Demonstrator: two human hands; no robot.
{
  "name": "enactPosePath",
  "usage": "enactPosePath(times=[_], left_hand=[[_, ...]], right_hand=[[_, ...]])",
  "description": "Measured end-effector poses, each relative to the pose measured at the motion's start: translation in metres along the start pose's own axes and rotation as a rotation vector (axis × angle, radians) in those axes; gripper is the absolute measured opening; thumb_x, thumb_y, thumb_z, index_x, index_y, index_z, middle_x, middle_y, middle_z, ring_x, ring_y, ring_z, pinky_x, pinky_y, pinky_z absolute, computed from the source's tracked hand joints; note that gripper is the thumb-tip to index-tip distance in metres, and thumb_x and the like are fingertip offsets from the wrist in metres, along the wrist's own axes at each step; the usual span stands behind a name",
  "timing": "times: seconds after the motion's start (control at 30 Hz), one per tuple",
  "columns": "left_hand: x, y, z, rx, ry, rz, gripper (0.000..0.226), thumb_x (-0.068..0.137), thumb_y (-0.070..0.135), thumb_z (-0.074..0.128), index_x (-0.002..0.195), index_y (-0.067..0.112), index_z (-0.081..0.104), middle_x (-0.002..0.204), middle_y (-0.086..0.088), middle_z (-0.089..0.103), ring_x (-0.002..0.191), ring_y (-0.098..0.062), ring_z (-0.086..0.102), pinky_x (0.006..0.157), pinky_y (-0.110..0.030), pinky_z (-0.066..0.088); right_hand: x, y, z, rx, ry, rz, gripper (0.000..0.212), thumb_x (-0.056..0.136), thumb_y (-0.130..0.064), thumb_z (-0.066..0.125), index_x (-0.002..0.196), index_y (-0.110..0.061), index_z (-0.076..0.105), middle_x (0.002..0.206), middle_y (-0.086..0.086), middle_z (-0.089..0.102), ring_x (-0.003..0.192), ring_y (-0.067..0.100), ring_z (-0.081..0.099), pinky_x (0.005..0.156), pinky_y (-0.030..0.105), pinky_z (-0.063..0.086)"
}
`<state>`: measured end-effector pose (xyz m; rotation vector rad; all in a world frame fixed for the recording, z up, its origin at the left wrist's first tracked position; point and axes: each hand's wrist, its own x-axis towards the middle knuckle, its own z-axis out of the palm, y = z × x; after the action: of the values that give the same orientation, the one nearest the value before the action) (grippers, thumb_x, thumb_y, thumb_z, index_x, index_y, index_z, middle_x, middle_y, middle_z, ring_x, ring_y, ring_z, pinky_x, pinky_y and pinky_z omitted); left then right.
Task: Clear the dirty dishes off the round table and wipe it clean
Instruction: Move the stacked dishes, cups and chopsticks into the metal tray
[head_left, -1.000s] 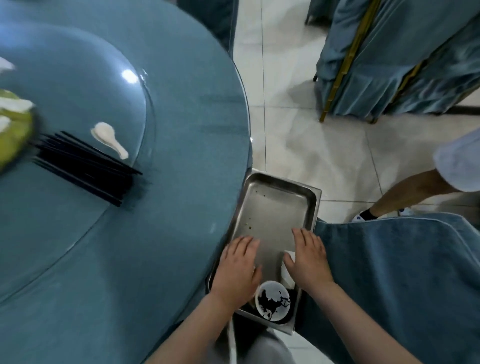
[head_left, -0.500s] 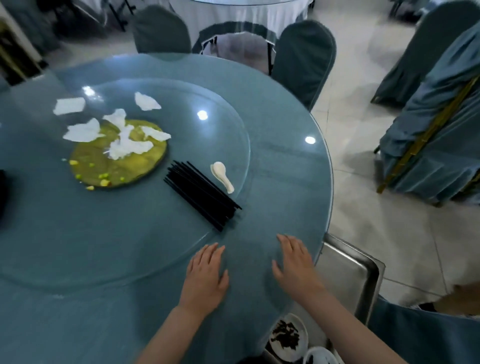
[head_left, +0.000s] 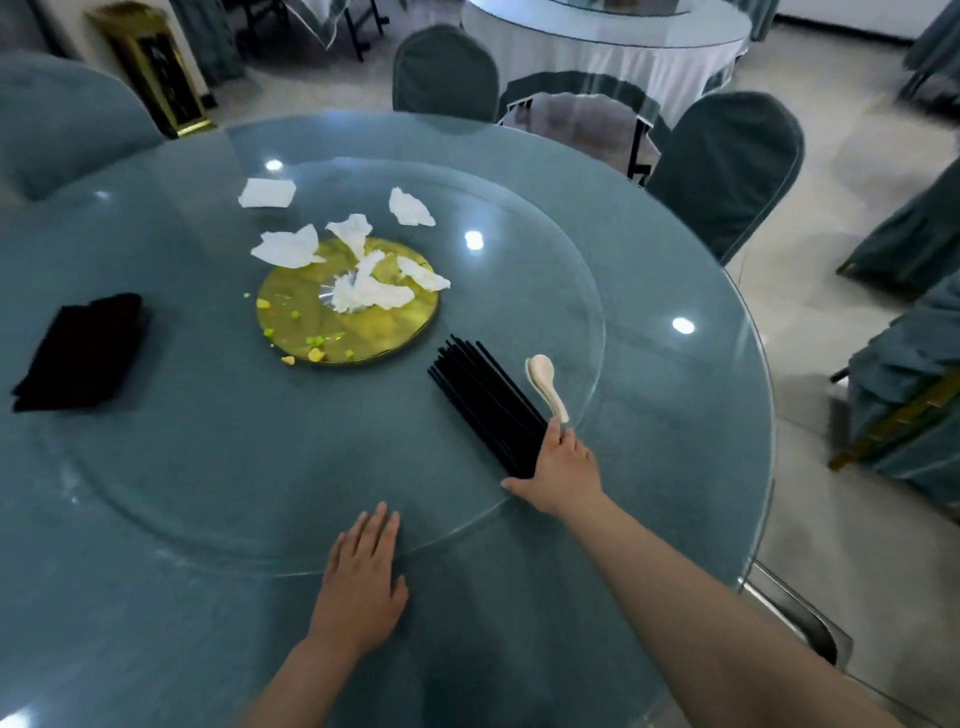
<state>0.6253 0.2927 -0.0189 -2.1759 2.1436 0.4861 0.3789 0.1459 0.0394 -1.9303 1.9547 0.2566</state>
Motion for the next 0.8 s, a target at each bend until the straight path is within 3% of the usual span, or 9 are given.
enactPosePath(times=[0.17,0.27,0.37,0.53,0.7,0.8], left_hand=[[0.002,-0.003,0.004,-0.004,0.064,0.02,0.077,0.067,0.037,0.056,0.14,0.012,0.05,0.148,-0.005,0.045,0.137,-0.024,0.038,0.114,-0.039,0.028],[0.001,-0.003,0.003,0.003,0.072,0.033,0.075,0.066,0.039,0.048,0.136,0.012,0.051,0.143,-0.006,0.051,0.133,-0.022,0.034,0.109,-0.038,0.022],[-0.001,-0.002,0.003,-0.001,0.051,0.026,0.075,0.068,0.04,0.04,0.137,0.012,0.05,0.144,-0.006,0.049,0.135,-0.023,0.032,0.113,-0.037,0.012],[-0.002,0.0,0.002,-0.004,0.03,0.024,0.081,0.063,0.038,0.059,0.138,0.01,0.049,0.146,-0.007,0.048,0.135,-0.024,0.032,0.113,-0.036,0.005],[-0.003,0.0,0.0,-0.01,0.025,0.034,0.083,0.061,0.036,0.061,0.138,0.01,0.047,0.144,-0.007,0.049,0.134,-0.024,0.032,0.114,-0.035,0.005],[-0.003,-0.002,0.001,-0.016,0.017,0.039,0.084,0.061,0.036,0.064,0.139,0.011,0.046,0.145,-0.007,0.048,0.135,-0.023,0.031,0.114,-0.035,0.005]], right_hand=[[0.013,-0.023,-0.007,0.003,-0.045,0.065,0.109,0.078,-0.053,0.069,0.15,-0.001,0.006,0.146,0.021,0.026,0.126,0.038,0.042,0.102,0.044,0.041],[0.017,-0.03,-0.007,-0.025,-0.058,0.107,0.101,0.076,-0.048,0.071,0.147,0.0,0.017,0.143,0.018,0.027,0.119,0.037,0.044,0.096,0.042,0.045],[0.019,-0.037,-0.007,-0.056,-0.08,0.133,0.098,0.076,-0.045,0.071,0.145,0.0,0.019,0.143,0.019,0.027,0.119,0.036,0.043,0.094,0.042,0.047],[0.02,-0.042,-0.006,-0.076,-0.109,0.168,0.095,0.076,-0.037,0.072,0.145,0.0,0.018,0.143,0.019,0.025,0.118,0.036,0.043,0.093,0.041,0.047],[0.013,-0.04,0.006,0.013,-0.043,0.121,0.062,0.088,-0.012,0.059,0.136,0.0,0.023,0.132,0.018,0.034,0.11,0.033,0.053,0.084,0.033,0.048],[0.009,-0.04,0.01,0.063,-0.031,0.115,0.047,0.09,-0.007,0.055,0.128,-0.001,0.028,0.126,0.017,0.036,0.095,0.024,0.055,0.075,0.025,0.044]])
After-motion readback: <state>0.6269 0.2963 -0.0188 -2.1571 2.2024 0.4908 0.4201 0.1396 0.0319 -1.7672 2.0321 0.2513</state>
